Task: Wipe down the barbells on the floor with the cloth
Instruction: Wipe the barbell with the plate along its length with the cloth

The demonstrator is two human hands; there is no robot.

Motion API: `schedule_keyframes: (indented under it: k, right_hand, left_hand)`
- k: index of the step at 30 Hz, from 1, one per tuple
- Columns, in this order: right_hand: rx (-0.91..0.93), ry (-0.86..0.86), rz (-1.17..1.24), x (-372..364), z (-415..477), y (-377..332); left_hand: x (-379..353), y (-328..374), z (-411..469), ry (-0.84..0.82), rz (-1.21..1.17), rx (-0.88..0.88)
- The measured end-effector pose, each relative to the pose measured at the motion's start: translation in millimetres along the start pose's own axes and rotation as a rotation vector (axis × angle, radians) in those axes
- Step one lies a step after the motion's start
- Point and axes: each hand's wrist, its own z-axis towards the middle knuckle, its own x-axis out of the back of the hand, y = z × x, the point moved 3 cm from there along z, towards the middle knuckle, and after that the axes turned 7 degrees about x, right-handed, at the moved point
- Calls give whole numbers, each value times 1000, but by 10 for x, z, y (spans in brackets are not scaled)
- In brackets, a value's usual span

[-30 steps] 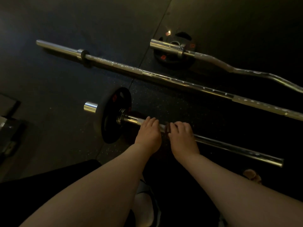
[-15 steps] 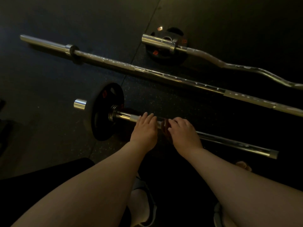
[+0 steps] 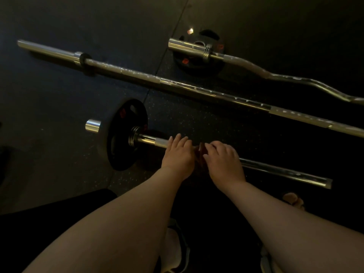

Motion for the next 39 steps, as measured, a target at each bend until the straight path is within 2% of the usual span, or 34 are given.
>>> schedule_keyframes:
  k: [2,5,6,7,11,14,17,20,22,24,27,30,33,35,37,39]
  right_hand:
    - [-103,30,-67,33,-101,84]
    - [-420,56,-5,109,-269,203]
    - [-466,42,7,124,-285,180]
    - [-453,15,-3,122,-267,129]
    - [-111,-96,-64,100,-147,-100]
    - [-41,-133,-43,147,-143,12]
    - [-69,-65,-60,173,-250,260]
    - [-325,89,-16,181,-402,439]
    - [-406,123,-19,143,-405,350]
    - [-278,90,-69,94,-323,169]
    - [-10,22,-91,42,-259,138]
    - [-46,43,-63,71,-403,533]
    - [-243,161,-35,111,-698,808]
    - [-365,144,-41,110,-678,716]
    - [-302,78,-88,96,-517,458]
    - [-104,60,-106,30,-387,244]
  left_hand:
    - [21,-18,14,-26,-13,-19]
    - [56,0,46,-77,-26,-22]
    - [64,10,57,-87,-26,-12]
    - [63,32,68,-88,-18,-3]
    - [11,173,58,-113,37,-38]
    - [21,242,82,-120,49,-64]
    - [16,266,85,-118,-1,-54]
    - [-36,308,67,-77,-53,-40]
    - [-67,368,50,-3,-50,-7]
    - [-81,423,16,66,-21,29]
    - [-91,423,-38,85,-23,49]
    - [-89,348,-46,62,-90,51]
    - [-129,339,-56,70,-111,39]
    - [-157,400,-67,101,-107,52]
    - [-199,495,-75,128,-53,64]
    - [-246,613,-76,136,8,66]
